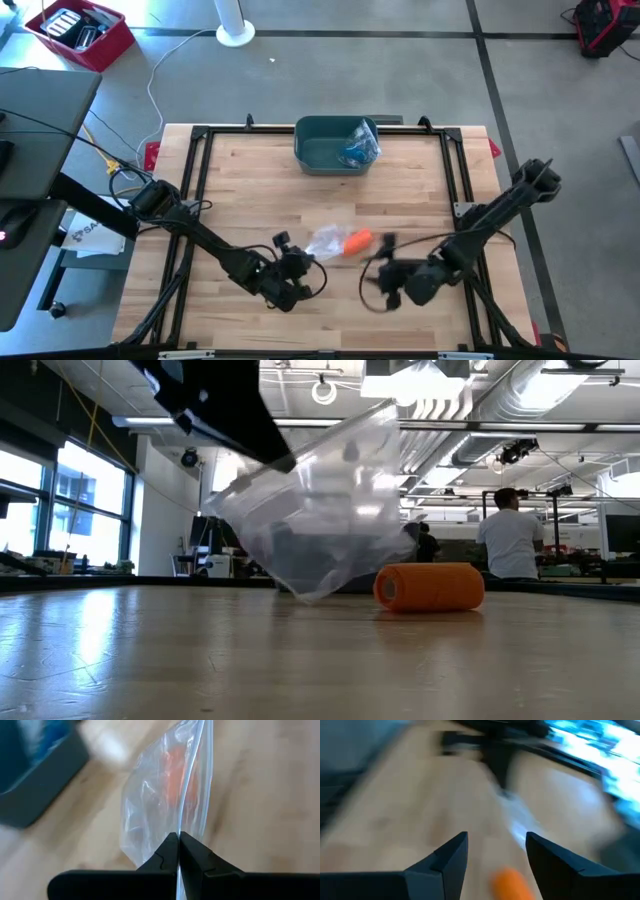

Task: Roll bandage
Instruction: Put the rolled orange bandage into the transparent zip bag

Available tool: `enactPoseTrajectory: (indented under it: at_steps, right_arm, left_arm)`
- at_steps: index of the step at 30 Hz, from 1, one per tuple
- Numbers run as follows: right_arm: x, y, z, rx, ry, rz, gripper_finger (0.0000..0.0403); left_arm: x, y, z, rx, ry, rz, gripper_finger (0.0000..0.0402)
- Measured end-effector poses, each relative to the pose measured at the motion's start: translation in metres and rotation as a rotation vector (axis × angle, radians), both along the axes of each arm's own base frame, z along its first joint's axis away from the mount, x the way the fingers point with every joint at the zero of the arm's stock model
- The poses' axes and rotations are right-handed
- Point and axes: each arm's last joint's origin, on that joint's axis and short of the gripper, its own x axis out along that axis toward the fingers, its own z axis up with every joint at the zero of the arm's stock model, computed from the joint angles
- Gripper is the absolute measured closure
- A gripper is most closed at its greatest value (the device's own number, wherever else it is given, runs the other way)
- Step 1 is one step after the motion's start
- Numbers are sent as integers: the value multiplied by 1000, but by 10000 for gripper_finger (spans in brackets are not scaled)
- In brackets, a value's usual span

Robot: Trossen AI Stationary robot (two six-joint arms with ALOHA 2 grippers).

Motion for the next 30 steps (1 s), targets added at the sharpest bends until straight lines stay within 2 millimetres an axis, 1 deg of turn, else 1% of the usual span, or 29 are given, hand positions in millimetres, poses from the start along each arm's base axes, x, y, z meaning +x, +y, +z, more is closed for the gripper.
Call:
enactPoseTrajectory:
  at_steps: [2, 5, 9, 13, 17, 20, 23, 27, 30]
  right_arm:
    - [14, 6, -5, 17, 16, 168, 210]
    - [34, 10, -9, -48, -19, 280, 210]
    - [61, 10, -12, -170, -2, 309, 210]
    - [81, 5, -15, -247, 89, 305, 210]
    - [93, -5, -30, -256, 267, 240, 210]
    - [97, -12, -44, -258, 363, 194, 210]
    - [100, -14, -61, -262, 440, 202, 210]
    - [103, -13, -77, -218, 499, 224, 210]
    - [103, -9, -79, -207, 491, 219, 210]
  left_arm:
    - [5, -4, 3, -22, -18, -59, 401]
    - [9, -7, 7, -37, -51, -105, 401]
    - [12, -6, 8, -51, -76, -97, 401]
    - [16, 1, 8, -80, -88, -59, 401]
    - [18, 4, 9, -89, -97, -44, 401]
    - [18, 4, 8, -92, -102, -35, 401]
    - [15, 1, 10, -33, -128, -8, 401]
    - [9, -4, 13, 93, -192, 66, 401]
    - [8, -5, 13, 94, -189, 61, 401]
